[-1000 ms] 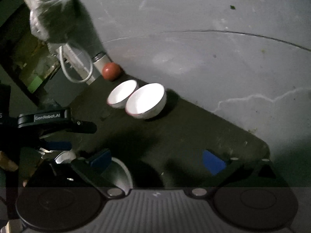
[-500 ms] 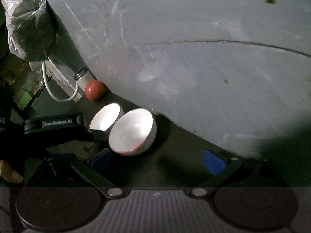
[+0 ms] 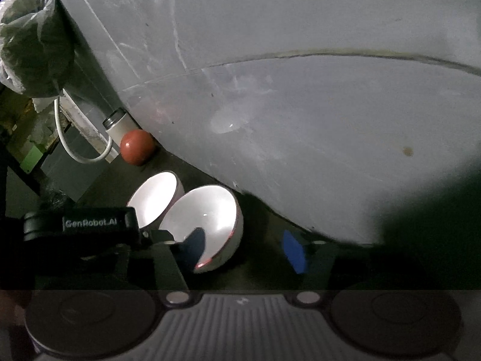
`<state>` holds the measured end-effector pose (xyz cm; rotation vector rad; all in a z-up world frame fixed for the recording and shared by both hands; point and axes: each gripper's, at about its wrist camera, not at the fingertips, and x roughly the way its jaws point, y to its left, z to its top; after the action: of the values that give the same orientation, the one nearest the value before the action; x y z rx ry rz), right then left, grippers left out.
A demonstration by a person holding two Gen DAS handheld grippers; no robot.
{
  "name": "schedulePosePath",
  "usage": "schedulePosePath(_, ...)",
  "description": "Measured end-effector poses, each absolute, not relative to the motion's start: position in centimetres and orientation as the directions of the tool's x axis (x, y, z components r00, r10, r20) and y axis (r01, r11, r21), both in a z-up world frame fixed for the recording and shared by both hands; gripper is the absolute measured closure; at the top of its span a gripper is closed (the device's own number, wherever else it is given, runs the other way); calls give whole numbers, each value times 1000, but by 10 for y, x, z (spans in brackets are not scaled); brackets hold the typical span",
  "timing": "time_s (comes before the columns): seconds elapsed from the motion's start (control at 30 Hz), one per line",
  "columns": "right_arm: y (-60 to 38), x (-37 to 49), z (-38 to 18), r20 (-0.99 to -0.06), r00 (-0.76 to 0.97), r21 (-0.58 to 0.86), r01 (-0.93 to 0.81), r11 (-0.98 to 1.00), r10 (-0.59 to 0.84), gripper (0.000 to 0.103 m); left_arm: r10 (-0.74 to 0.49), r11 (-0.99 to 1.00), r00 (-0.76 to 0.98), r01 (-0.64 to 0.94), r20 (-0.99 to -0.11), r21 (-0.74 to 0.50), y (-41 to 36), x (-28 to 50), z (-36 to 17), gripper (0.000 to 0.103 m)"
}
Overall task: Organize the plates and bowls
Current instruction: 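Reach both tools to a white bowl by the wall and grasp its rim, then carry the white bowl with both tools over the steel bowl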
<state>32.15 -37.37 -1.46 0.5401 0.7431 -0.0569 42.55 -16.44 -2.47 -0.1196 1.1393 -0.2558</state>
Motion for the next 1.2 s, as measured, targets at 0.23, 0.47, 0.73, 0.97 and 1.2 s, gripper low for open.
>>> schedulePosePath(0.23, -373, 329, -18, -665, 728, 464, 230, 855, 166, 76, -309, 950, 376, 162, -873, -266, -170, 426, -26, 60)
schedulePosePath(0.47, -370, 331, -16, -667, 724, 453, 207, 867, 175, 86, -374, 924, 377, 233, -847, -304, -180, 419, -24, 93)
schedulePosePath(0.73, -369, 315, -4, -654, 732, 447, 168, 879, 193, 87, -417, 906, 401, 260, -816, -336, -168, 396, -8, 93)
schedulePosePath(0.97, -365, 284, 22, -617, 753, 452, 100, 886, 230, 87, -455, 887, 439, 295, -774, -355, -150, 362, 26, 93)
schedulePosePath(1.2, -359, 252, 46, -591, 751, 460, 15, 888, 294, 87, -467, 882, 471, 312, -749, -353, -132, 323, 44, 93)
